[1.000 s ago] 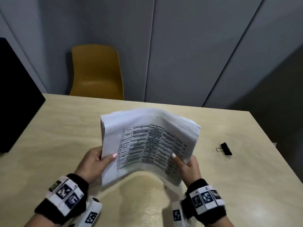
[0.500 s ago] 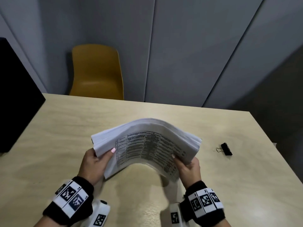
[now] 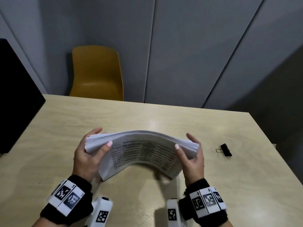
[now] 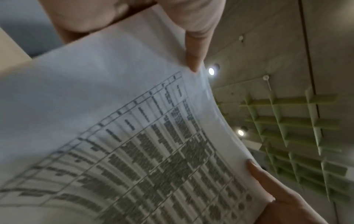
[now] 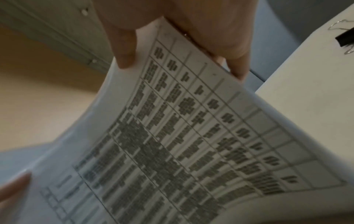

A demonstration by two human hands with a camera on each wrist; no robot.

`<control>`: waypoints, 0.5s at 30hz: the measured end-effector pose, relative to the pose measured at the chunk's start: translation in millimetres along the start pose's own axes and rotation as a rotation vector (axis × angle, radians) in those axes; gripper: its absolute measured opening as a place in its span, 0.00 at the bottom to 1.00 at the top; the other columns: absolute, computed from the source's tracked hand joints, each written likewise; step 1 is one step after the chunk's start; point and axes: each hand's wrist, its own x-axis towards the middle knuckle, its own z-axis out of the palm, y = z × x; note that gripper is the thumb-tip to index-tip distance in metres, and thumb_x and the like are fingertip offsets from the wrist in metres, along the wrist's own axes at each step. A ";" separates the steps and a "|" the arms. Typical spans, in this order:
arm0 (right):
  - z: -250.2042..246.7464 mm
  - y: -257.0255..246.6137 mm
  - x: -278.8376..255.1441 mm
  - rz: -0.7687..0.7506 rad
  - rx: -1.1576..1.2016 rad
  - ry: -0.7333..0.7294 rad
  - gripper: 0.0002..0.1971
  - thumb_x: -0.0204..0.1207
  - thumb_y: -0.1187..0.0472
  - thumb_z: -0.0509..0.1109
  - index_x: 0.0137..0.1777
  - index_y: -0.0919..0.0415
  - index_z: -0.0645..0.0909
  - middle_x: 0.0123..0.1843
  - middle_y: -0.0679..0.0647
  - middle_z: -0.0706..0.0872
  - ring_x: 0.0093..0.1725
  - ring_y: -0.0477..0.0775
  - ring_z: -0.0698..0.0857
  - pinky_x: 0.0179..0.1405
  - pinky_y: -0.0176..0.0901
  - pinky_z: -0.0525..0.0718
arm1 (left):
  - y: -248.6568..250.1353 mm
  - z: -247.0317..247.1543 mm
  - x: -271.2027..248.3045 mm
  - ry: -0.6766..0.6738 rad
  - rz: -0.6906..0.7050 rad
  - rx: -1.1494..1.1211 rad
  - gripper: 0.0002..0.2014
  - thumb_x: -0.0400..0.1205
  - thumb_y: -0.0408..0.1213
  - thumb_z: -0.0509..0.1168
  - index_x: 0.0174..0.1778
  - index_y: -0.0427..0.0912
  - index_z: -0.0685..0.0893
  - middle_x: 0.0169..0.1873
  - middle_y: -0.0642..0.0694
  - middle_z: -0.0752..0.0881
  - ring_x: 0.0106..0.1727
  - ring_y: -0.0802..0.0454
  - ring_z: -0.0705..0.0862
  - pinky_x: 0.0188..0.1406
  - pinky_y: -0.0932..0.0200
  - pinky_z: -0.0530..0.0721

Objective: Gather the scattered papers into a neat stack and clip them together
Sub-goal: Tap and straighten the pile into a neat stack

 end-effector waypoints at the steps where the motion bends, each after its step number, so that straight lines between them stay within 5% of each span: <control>1: 1.9 -5.9 0.2 -0.014 0.009 0.041 0.36 0.56 0.38 0.76 0.65 0.48 0.75 0.54 0.53 0.84 0.48 0.41 0.85 0.47 0.34 0.83 | 7.0 1.0 -0.9 0.025 -0.018 -0.049 0.18 0.71 0.40 0.73 0.57 0.51 0.81 0.51 0.54 0.86 0.47 0.67 0.85 0.47 0.67 0.85; 3: 7.6 -13.8 4.4 -0.013 0.083 0.118 0.38 0.52 0.31 0.68 0.63 0.49 0.76 0.53 0.55 0.83 0.45 0.39 0.83 0.45 0.32 0.80 | 15.3 5.9 -1.2 0.069 -0.099 -0.171 0.18 0.67 0.53 0.70 0.53 0.57 0.83 0.52 0.51 0.87 0.51 0.50 0.85 0.52 0.47 0.85; 5: 15.6 -18.3 11.8 0.081 0.161 0.207 0.30 0.53 0.31 0.66 0.52 0.48 0.78 0.51 0.56 0.83 0.47 0.51 0.83 0.51 0.47 0.81 | 16.9 13.0 1.5 0.154 -0.155 -0.227 0.17 0.65 0.59 0.68 0.44 0.54 0.85 0.44 0.50 0.87 0.48 0.43 0.84 0.52 0.37 0.83; 9: 24.4 -21.4 20.5 0.146 0.169 0.313 0.22 0.52 0.34 0.71 0.39 0.48 0.79 0.45 0.54 0.83 0.50 0.62 0.83 0.59 0.62 0.81 | 14.4 21.3 10.2 0.297 -0.201 -0.188 0.15 0.68 0.56 0.70 0.30 0.47 0.85 0.28 0.54 0.86 0.41 0.43 0.83 0.48 0.38 0.84; 15: 23.1 -16.9 16.0 0.110 0.193 0.301 0.17 0.51 0.43 0.72 0.40 0.46 0.81 0.46 0.54 0.80 0.46 0.56 0.79 0.47 0.53 0.78 | 9.2 19.4 12.4 0.315 -0.132 -0.203 0.06 0.68 0.47 0.71 0.31 0.49 0.87 0.34 0.54 0.91 0.49 0.35 0.85 0.58 0.29 0.81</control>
